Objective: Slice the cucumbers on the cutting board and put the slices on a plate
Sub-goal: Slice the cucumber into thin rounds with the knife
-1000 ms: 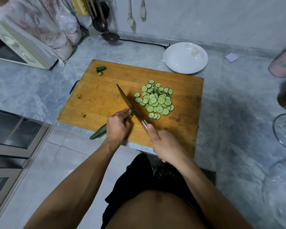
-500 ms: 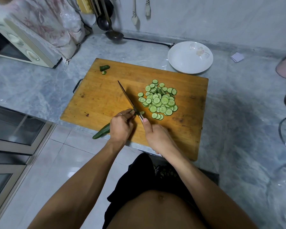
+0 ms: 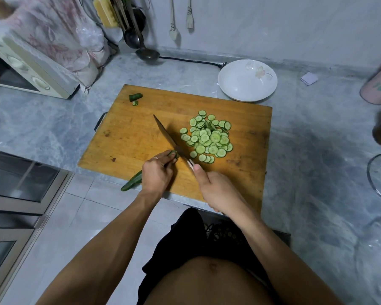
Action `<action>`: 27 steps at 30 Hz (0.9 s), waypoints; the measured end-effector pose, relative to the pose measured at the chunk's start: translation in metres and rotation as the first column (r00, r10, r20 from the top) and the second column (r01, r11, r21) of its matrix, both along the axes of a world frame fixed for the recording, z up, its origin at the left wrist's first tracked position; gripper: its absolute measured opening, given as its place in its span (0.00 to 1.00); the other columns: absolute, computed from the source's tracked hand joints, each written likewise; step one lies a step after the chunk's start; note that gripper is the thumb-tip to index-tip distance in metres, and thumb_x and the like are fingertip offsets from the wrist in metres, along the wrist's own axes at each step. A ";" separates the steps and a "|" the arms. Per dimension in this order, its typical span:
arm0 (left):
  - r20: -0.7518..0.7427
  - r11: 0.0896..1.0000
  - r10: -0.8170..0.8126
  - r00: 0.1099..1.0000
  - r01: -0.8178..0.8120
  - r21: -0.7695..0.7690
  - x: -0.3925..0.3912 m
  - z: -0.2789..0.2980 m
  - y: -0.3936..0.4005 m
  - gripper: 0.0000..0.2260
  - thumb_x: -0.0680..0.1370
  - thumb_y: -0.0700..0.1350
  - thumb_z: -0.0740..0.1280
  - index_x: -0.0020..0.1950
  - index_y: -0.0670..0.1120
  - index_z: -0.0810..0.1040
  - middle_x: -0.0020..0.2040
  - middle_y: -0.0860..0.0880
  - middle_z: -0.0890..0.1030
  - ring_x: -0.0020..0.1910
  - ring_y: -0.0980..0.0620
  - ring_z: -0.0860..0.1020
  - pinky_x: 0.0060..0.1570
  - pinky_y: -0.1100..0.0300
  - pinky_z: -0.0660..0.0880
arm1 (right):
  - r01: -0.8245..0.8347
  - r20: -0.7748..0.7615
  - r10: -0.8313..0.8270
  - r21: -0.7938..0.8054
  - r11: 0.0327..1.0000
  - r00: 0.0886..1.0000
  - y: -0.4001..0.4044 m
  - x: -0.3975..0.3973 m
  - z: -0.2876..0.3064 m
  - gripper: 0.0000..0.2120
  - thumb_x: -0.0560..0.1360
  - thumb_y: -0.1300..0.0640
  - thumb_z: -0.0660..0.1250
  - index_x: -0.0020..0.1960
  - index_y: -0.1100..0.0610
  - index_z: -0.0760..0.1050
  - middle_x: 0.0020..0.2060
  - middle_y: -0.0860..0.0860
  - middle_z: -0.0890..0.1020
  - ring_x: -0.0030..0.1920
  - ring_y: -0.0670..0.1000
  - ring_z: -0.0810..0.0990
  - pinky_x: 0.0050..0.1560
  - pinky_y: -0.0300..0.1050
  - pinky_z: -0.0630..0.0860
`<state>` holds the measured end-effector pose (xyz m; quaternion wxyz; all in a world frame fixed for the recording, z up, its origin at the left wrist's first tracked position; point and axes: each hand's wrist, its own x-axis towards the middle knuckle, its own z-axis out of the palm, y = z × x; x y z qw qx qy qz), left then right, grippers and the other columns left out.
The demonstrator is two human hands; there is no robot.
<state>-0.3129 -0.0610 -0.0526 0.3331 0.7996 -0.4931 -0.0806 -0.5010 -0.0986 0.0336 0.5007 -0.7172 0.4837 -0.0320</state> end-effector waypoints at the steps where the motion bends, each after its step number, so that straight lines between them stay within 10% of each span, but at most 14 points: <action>1: -0.010 1.000 0.001 1.000 0.000 0.006 0.000 0.000 0.000 0.11 0.73 0.34 0.71 0.53 0.42 0.85 0.56 0.46 0.83 0.51 0.51 0.83 0.57 0.70 0.71 | -0.018 -0.005 0.018 -0.014 1.000 1.000 0.002 0.000 0.001 0.32 0.83 0.38 0.47 0.31 0.56 0.69 0.26 0.50 0.72 0.29 0.51 0.72 0.40 0.52 0.75; 13: 0.013 1.000 -0.015 1.000 0.014 0.025 0.001 -0.001 0.002 0.12 0.73 0.34 0.70 0.54 0.42 0.85 0.57 0.45 0.83 0.54 0.50 0.82 0.61 0.68 0.69 | -0.048 -0.019 0.048 0.023 0.999 0.999 0.012 -0.008 0.013 0.34 0.83 0.38 0.45 0.36 0.60 0.74 0.29 0.54 0.76 0.29 0.51 0.75 0.43 0.58 0.80; 19: 0.013 1.000 -0.024 1.000 0.024 0.003 0.002 -0.004 0.001 0.12 0.72 0.33 0.70 0.54 0.41 0.84 0.56 0.44 0.83 0.53 0.49 0.82 0.60 0.65 0.72 | -0.013 0.009 0.013 0.066 0.998 1.000 0.007 -0.003 0.008 0.33 0.83 0.36 0.45 0.34 0.58 0.70 0.22 0.53 0.71 0.19 0.52 0.72 0.25 0.40 0.69; 27: 0.025 1.000 -0.020 0.999 0.021 -0.003 0.001 -0.002 0.000 0.12 0.71 0.32 0.70 0.52 0.40 0.85 0.54 0.42 0.83 0.51 0.47 0.83 0.57 0.70 0.69 | 0.010 -0.004 -0.010 -0.007 1.000 1.000 0.009 0.026 -0.003 0.32 0.85 0.40 0.43 0.32 0.56 0.68 0.30 0.52 0.73 0.41 0.56 0.74 0.42 0.47 0.68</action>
